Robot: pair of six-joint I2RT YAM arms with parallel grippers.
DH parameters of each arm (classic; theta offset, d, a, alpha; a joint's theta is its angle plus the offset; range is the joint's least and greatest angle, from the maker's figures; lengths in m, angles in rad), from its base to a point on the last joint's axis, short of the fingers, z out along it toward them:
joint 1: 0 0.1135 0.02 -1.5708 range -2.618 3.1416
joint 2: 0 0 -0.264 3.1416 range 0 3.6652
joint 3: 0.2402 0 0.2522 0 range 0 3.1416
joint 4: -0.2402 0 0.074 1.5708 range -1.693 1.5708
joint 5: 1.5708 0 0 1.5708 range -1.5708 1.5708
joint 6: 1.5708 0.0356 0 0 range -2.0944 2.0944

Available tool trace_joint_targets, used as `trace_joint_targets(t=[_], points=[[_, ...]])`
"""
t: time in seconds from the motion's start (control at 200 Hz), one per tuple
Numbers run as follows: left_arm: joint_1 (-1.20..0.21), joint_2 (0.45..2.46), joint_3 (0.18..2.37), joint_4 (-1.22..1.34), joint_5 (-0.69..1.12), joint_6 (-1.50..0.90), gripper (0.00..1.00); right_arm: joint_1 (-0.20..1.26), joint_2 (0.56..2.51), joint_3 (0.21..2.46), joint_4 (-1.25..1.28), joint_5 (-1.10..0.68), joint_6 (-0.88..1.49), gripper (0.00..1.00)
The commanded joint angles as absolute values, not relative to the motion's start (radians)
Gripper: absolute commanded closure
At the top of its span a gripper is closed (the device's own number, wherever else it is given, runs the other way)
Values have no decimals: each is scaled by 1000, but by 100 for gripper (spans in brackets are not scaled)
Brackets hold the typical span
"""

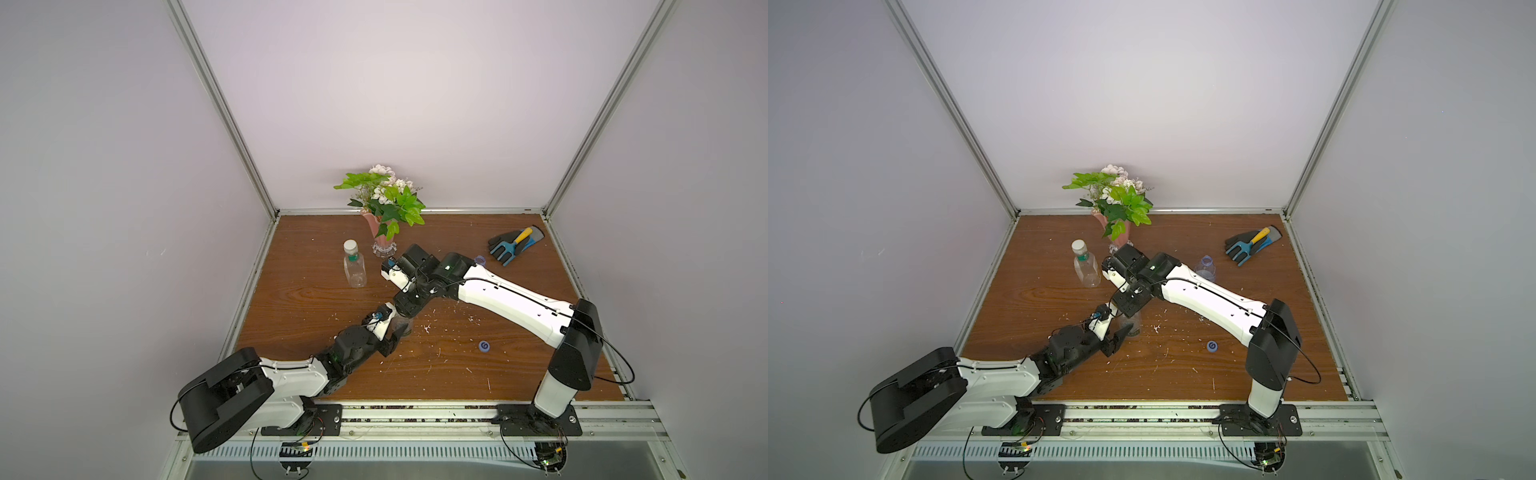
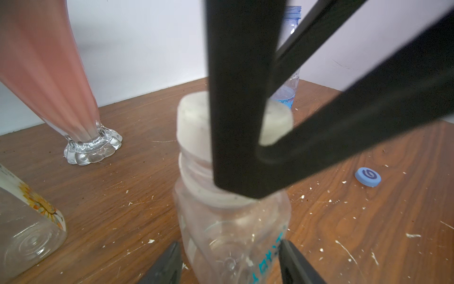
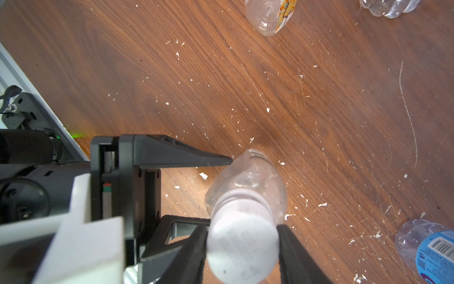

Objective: Screw on the bottle caps
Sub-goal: Screw the bottle cap onto the plastic bottle.

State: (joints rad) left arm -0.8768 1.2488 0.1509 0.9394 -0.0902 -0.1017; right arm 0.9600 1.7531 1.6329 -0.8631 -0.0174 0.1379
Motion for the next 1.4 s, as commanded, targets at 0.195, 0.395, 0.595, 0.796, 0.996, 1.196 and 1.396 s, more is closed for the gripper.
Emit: trace_joint_targets(t=[0.195, 0.395, 0.595, 0.796, 0.996, 1.196, 1.396], points=[[-867, 1255, 169, 951, -83, -106, 37, 960, 1717, 1642, -865, -37, 144, 45], [-868, 1259, 169, 951, -83, -107, 36, 959, 1717, 1643, -864, -32, 143, 41], [-868, 1258, 167, 952, -82, -108, 36, 957, 1715, 1640, -868, -14, 141, 37], [-867, 1259, 167, 951, -81, -110, 36, 956, 1713, 1643, -867, -8, 141, 32], [-868, 1259, 167, 951, -81, -109, 36, 956, 1706, 1645, -866, -27, 143, 28], [-867, 1255, 164, 950, -85, -110, 36, 955, 1697, 1644, -856, -54, 144, 25], [-868, 1232, 152, 950, -95, -110, 36, 948, 1689, 1646, -851, -54, 146, 24]])
